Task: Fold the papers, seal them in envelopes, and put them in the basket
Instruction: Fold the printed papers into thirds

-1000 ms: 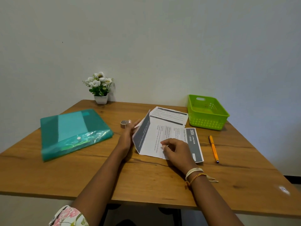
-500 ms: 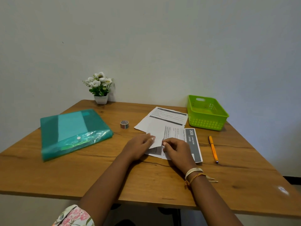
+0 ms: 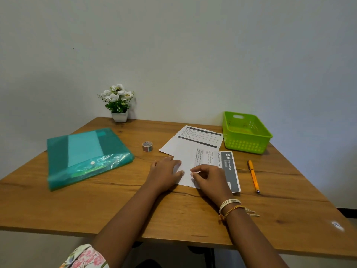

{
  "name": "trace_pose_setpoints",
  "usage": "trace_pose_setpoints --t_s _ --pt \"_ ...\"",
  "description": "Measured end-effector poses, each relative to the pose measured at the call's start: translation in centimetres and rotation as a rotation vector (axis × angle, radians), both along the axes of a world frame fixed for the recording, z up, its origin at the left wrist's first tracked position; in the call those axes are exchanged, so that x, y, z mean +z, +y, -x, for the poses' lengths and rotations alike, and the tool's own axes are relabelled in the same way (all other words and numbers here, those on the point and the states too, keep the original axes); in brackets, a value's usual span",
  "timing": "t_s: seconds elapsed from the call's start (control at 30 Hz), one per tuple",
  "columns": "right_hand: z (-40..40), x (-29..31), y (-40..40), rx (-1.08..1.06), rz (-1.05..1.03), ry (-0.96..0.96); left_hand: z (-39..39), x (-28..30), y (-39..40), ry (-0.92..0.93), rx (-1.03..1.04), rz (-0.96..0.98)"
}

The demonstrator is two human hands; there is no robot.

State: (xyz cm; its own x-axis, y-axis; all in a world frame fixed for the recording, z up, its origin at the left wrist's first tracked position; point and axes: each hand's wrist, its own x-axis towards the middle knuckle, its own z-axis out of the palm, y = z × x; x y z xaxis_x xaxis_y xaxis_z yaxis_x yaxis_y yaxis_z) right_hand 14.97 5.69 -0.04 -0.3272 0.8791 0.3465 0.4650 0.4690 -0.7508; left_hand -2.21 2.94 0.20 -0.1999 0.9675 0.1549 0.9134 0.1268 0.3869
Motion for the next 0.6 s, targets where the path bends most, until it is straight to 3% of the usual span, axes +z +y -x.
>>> trace_pose_setpoints --t_s 0.37,0.6 --pt "0.1 -0.1 -0.1 0.026 0.046 -0.036 -0.3 0.0 0.6 -0.253 0.048 -0.132" --pt "0.1 0.1 -0.2 0.049 0.048 -0.047 0.6 1.1 0.5 -0.848 0.115 -0.325"
